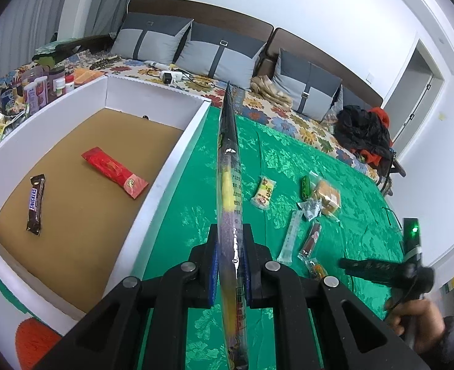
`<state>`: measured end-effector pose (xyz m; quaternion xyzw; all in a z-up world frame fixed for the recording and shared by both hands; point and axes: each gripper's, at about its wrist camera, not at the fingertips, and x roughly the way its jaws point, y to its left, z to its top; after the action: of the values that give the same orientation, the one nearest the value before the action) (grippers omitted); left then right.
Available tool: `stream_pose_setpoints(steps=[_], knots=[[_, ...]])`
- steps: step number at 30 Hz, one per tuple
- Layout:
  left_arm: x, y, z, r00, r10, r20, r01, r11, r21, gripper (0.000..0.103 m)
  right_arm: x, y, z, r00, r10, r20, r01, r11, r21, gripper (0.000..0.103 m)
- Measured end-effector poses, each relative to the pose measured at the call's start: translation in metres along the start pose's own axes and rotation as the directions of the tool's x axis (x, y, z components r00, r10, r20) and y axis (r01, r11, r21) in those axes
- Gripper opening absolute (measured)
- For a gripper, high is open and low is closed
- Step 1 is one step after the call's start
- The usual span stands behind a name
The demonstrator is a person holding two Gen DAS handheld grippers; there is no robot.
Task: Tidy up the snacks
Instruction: 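Close the right tool on the corn-shaped candy pack and lift it while left holds its pack, then carry both packs over the white box and open both tools to drop them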
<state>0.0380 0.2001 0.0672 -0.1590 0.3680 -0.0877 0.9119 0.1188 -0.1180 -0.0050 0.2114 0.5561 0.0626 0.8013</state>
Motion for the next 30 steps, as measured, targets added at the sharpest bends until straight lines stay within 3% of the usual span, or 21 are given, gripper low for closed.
stream_pose_setpoints(steps=[2, 4, 5, 6, 7, 8, 10, 13, 15, 19, 21, 25, 30], knots=[[-0.001, 0.0, 0.001, 1.0, -0.005, 0.001, 0.005, 1.0, 0.004, 0.012, 0.02, 0.024, -0.004, 0.997, -0.073, -0.01, 0.071, 0.991, -0.112, 0.056], [-0.003, 0.001, 0.002, 1.0, -0.005, 0.006, 0.005, 1.0, 0.008, 0.012, 0.038, 0.044, -0.01, 0.989, -0.141, -0.034, 0.131, 0.968, -0.214, 0.068], [-0.004, 0.002, 0.003, 1.0, -0.004, 0.01, 0.004, 1.0, 0.007, 0.012, 0.051, 0.053, -0.014, 0.978, -0.202, -0.053, 0.18, 0.945, -0.274, 0.067], [-0.005, 0.003, 0.003, 1.0, -0.004, 0.012, 0.004, 1.0, 0.004, 0.012, 0.058, 0.061, -0.019, 0.967, -0.252, -0.044, 0.223, 0.913, -0.341, 0.065], [-0.006, 0.004, 0.004, 1.0, -0.003, 0.014, 0.003, 1.0, 0.0, 0.012, 0.055, 0.068, -0.021, 0.961, -0.278, -0.004, 0.255, 0.887, -0.384, 0.049], [-0.008, 0.007, 0.004, 1.0, -0.003, 0.018, 0.003, 1.0, -0.006, 0.012, 0.053, 0.071, -0.021, 0.957, -0.288, -0.001, 0.264, 0.877, -0.401, 0.047], [-0.011, 0.01, 0.005, 1.0, -0.002, 0.022, 0.002, 1.0, -0.012, 0.012, 0.038, 0.066, -0.014, 0.971, -0.239, -0.021, 0.216, 0.909, -0.356, 0.042], [-0.014, 0.012, 0.007, 1.0, 0.0, 0.029, 0.0, 1.0, -0.019, 0.012, 0.014, 0.047, -0.001, 0.984, -0.176, -0.033, 0.161, 0.949, -0.273, 0.041], [-0.016, 0.014, 0.01, 0.999, -0.005, 0.035, 0.006, 0.999, -0.031, 0.012, -0.006, 0.036, 0.012, 0.996, -0.082, -0.038, 0.074, 0.98, -0.184, 0.041], [-0.024, 0.02, 0.018, 0.999, -0.019, 0.05, 0.022, 0.998, -0.056, 0.012, -0.049, 0.04, 0.037, 0.997, 0.072, -0.018, -0.074, 0.992, -0.101, 0.041], [-0.032, 0.029, 0.028, 0.998, -0.03, 0.062, 0.035, 0.996, -0.076, 0.012, -0.071, 0.055, 0.052, 0.989, 0.145, -0.002, -0.145, 0.985, -0.098, 0.042], [-0.051, 0.055, 0.053, 0.994, -0.008, 0.105, 0.018, 0.994, -0.104, 0.012, -0.095, 0.133, 0.069, 0.956, 0.294, 0.008, -0.289, 0.945, -0.154, 0.042], [-0.064, 0.107, 0.078, 0.987, 0.122, 0.108, -0.109, 0.987, -0.121, 0.012, -0.106, 0.271, 0.057, 0.874, 0.48, -0.069, -0.477, 0.825, -0.303, 0.043]])
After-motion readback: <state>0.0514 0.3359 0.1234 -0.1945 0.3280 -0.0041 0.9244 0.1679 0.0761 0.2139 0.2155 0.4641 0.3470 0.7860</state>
